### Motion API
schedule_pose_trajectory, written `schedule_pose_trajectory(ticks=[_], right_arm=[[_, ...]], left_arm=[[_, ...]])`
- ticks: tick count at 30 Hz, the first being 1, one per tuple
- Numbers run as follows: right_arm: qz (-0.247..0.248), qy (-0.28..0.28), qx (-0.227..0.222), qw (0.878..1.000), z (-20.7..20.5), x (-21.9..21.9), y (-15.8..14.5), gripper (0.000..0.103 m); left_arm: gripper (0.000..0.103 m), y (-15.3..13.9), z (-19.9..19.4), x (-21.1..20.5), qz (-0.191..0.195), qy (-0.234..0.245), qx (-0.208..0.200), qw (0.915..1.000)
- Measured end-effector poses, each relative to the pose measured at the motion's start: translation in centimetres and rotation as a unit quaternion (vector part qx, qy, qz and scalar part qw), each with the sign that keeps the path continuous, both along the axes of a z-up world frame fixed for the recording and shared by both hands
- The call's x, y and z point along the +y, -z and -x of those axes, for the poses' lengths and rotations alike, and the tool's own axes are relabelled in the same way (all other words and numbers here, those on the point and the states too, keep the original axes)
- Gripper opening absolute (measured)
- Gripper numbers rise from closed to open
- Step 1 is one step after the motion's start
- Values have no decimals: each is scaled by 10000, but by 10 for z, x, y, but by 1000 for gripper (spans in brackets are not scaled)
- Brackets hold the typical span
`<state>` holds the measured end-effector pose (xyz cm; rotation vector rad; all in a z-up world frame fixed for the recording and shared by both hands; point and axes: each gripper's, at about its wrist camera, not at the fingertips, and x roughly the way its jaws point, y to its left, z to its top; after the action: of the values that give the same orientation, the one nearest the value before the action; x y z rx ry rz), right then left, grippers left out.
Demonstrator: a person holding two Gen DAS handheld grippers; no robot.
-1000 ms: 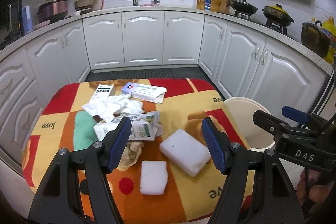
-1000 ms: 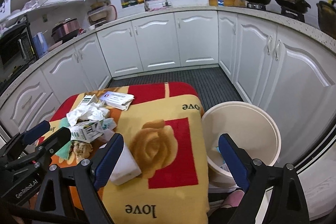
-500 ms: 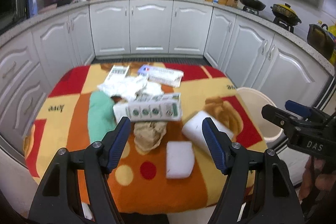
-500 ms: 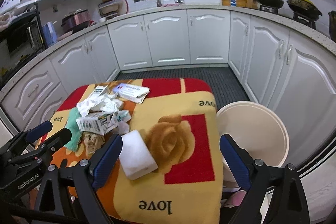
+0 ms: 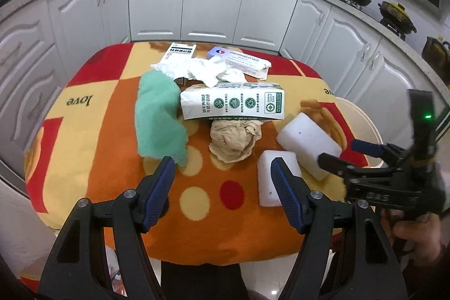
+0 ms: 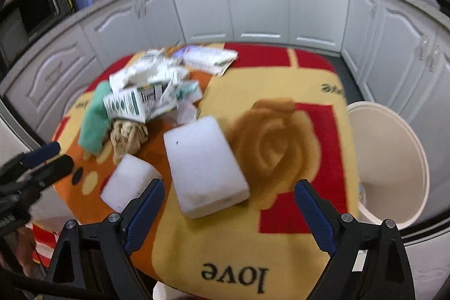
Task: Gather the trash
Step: 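Return to the table and grasp white foam blocks with both tools, then carry both foam blocks over the bin and open both tools to drop them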
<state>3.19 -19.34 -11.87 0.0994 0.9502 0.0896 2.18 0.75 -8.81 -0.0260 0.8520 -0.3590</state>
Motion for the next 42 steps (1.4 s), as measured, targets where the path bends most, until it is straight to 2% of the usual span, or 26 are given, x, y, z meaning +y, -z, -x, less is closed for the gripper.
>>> schedule_pose_trajectory(ticks=[3,5,7,8,12,17,20,21,22,23,24,33,42], right_arm=[[36,-84,94,9999,-10,4,9,92],[-1,-196,151,9997,-18,7,15,83],[-213,-314,190,9991,-21,8,18,61],[-332,-337,163,9987,-20,7,18,60],[-233,-210,-29,9995,-9,-1,10,59],[-494,197,-195,9984,4,-34,-4,59],[-520,342,-285,9977,11,-46,-10,59],[-543,367,-293,9974,13,-48,-11,59],[-572,394,-301,9971,15,-51,-11,59],[-596,418,-306,9969,17,-53,-12,59],[-617,430,-308,9967,18,-54,-12,59],[-713,504,-545,9947,29,-62,-28,60],[-605,868,-821,9910,43,-85,-49,60]], left_arm=[[70,1,0,-2,50,80,56,9999],[70,3,-1,-7,44,159,97,9998],[70,7,-1,-14,31,277,158,9995],[70,10,-1,-18,19,333,191,9993],[70,19,-3,-36,-33,519,334,9981],[70,36,-10,-63,-261,675,489,9962],[68,44,-15,-68,-206,681,562,9959],[64,45,-17,-68,-136,688,605,9957],[48,47,-18,-68,-43,705,681,9952],[36,48,-19,-68,-34,718,765,9945],[36,48,-19,-68,-60,721,799,9942],[36,8,2,-73,38,953,326,9949],[36,-28,-4,-114,186,1194,-2,9927]])
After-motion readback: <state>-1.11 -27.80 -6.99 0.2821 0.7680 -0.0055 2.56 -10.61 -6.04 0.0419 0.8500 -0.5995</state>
